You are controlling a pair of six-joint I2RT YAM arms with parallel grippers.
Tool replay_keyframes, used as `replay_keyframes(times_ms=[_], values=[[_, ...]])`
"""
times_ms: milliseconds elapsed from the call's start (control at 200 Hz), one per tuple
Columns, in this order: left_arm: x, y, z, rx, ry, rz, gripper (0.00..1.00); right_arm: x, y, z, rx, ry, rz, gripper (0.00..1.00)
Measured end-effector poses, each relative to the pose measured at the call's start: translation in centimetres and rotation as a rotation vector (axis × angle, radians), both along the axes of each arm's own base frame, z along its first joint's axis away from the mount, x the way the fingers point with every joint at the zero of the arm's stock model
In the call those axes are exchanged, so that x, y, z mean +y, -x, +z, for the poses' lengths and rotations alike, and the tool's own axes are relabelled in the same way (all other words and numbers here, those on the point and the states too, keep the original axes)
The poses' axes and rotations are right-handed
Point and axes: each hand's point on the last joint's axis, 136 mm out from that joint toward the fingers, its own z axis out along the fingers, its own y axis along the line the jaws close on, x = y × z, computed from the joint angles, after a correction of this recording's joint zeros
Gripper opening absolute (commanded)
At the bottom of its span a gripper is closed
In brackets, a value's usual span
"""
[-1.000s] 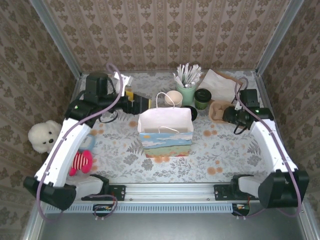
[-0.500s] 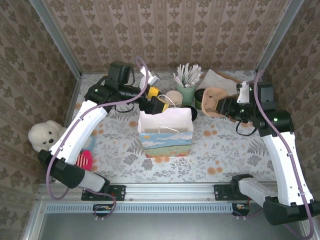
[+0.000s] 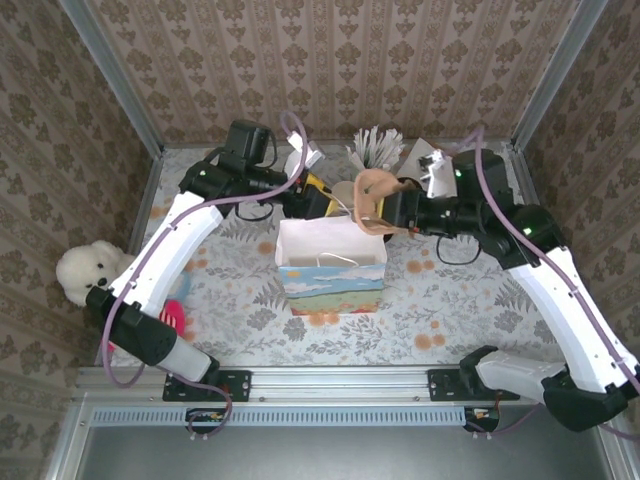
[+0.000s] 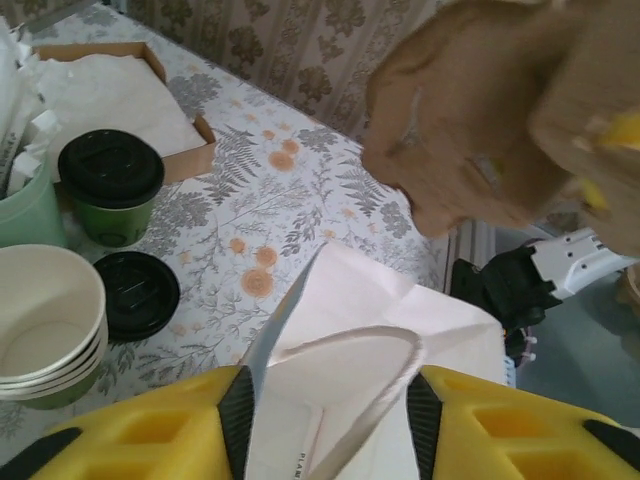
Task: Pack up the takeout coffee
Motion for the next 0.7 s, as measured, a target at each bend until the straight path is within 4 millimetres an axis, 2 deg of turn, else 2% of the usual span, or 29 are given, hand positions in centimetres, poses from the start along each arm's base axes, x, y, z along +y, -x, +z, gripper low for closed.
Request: replay_keyframes(times_ms=[90, 180, 325, 425, 535, 700], values=[[-0.1, -0.6, -0.5, 0.014, -0.015, 0.024, 0.29, 2.5, 0.1, 0.4, -0.002, -0.018, 0.061, 0.42], [0.0, -0.8, -0.6, 0.027, -0.022, 0.044, 0.26, 4.8, 0.4, 0.6, -0.006, -0.037, 0.118, 0.42], [0.0, -1.1, -0.5, 0.057, -0.016, 0.073, 0.11, 7.4, 0.9, 0.4, 0.012, -0.062, 0.18, 0.42], [-0.1, -1.5, -0.6, 0.085, -0.012, 0.102, 0.02, 8.1, 1.1, 0.0, 0.028, -0.07, 0.193, 0.42], [-0.1, -1.8, -1.3, 0.124, -0.013, 0.134, 0.01, 8.1, 1.2, -0.9, 0.055, -0.063, 0.194, 0.42], [-0.1, -2.3, -2.1, 0.174, -0.014, 0.184, 0.0, 7.8, 1.9, -3.7, 0.136, -0.017, 0.2, 0.43]])
